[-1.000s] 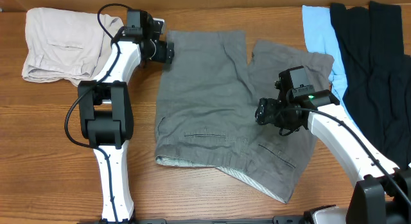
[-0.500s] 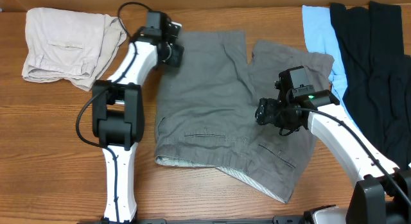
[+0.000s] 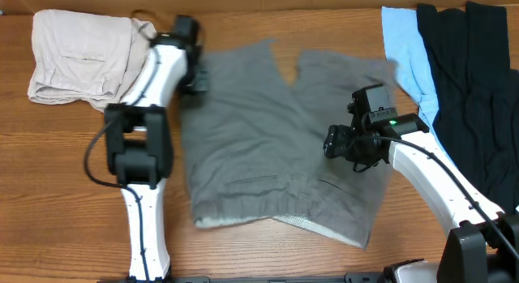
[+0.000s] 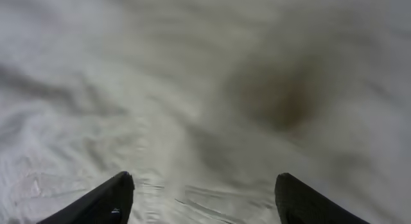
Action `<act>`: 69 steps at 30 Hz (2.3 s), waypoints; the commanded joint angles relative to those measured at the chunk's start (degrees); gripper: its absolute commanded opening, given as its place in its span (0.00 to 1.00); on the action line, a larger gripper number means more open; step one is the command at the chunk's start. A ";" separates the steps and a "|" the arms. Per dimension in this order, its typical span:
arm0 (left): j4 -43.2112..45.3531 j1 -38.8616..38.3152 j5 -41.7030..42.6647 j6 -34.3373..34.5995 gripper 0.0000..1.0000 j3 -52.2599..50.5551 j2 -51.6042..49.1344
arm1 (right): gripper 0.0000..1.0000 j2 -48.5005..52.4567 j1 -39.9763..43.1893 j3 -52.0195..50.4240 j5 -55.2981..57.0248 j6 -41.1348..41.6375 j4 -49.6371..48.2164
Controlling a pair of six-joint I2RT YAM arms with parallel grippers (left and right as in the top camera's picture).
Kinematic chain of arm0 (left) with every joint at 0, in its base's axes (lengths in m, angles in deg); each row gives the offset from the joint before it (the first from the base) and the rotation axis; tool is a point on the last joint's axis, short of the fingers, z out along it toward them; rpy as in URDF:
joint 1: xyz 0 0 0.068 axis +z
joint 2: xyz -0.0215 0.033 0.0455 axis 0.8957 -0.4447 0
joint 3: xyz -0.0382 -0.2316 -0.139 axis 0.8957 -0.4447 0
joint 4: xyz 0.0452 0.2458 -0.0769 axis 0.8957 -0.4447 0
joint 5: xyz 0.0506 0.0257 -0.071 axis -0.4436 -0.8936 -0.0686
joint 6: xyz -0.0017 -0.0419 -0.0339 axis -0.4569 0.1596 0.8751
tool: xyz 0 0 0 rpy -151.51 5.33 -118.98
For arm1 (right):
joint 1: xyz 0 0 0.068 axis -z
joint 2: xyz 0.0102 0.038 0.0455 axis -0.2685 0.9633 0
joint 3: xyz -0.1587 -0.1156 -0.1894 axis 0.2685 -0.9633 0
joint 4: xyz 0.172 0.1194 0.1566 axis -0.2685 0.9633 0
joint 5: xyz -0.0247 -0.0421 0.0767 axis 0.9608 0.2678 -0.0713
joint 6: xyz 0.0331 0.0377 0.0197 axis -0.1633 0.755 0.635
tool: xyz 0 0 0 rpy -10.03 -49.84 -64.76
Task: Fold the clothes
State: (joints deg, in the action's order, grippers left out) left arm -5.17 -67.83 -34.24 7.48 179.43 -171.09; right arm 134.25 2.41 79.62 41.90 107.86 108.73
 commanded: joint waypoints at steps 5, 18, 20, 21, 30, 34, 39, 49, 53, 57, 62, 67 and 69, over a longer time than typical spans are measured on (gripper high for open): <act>-16.74 16.00 -5.53 4.96 0.04 -2.08 -3.93 | 0.68 1.62 0.79 1.27 0.63 -1.95 -7.69; -18.43 12.22 4.11 -6.36 0.54 4.28 -2.97 | 0.72 4.26 6.12 1.27 -8.70 -3.63 -3.41; -19.34 10.60 4.11 -6.49 0.61 7.74 -2.34 | 0.74 3.96 6.12 1.27 -8.76 -4.76 0.90; -20.17 9.35 4.15 -7.13 0.67 11.32 -1.79 | 0.75 4.00 6.08 1.16 -8.98 -5.86 3.74; -25.20 4.85 4.17 -7.06 1.00 34.51 -0.07 | 0.68 4.02 6.05 -3.45 -9.57 -7.72 6.29; -26.91 4.79 4.61 -6.05 1.00 43.43 -0.07 | 0.62 4.02 6.05 -6.01 -9.60 -7.69 3.78; -27.65 4.94 5.42 -6.08 1.00 49.31 -0.07 | 0.53 4.09 6.05 -8.81 -9.57 -7.69 1.18; -28.11 4.87 5.60 -6.08 1.00 49.99 -0.07 | 0.04 4.09 6.05 -9.81 -9.53 -7.43 -1.64; -28.09 4.81 6.36 -6.14 1.00 49.99 -0.07 | 0.04 4.09 6.73 -9.57 -6.69 -6.51 -5.64; -27.78 4.74 7.45 -6.32 1.00 49.99 -0.07 | 0.04 4.74 11.08 -6.08 -4.81 -6.08 -9.33; -26.64 3.89 8.55 -6.36 1.00 49.99 -0.09 | 0.04 8.02 17.62 2.78 -4.74 -7.91 -13.57; -25.57 2.23 8.57 -6.40 1.00 49.66 -0.09 | 0.04 17.51 19.26 14.47 -1.92 -9.77 -17.51; -25.05 1.31 8.57 -7.34 1.00 49.20 -0.09 | 0.04 22.18 19.26 19.34 0.09 -10.34 -18.78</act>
State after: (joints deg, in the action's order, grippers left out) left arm -30.92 -64.70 -26.87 1.01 228.17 -172.71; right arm 150.71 21.81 93.45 38.38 99.14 90.74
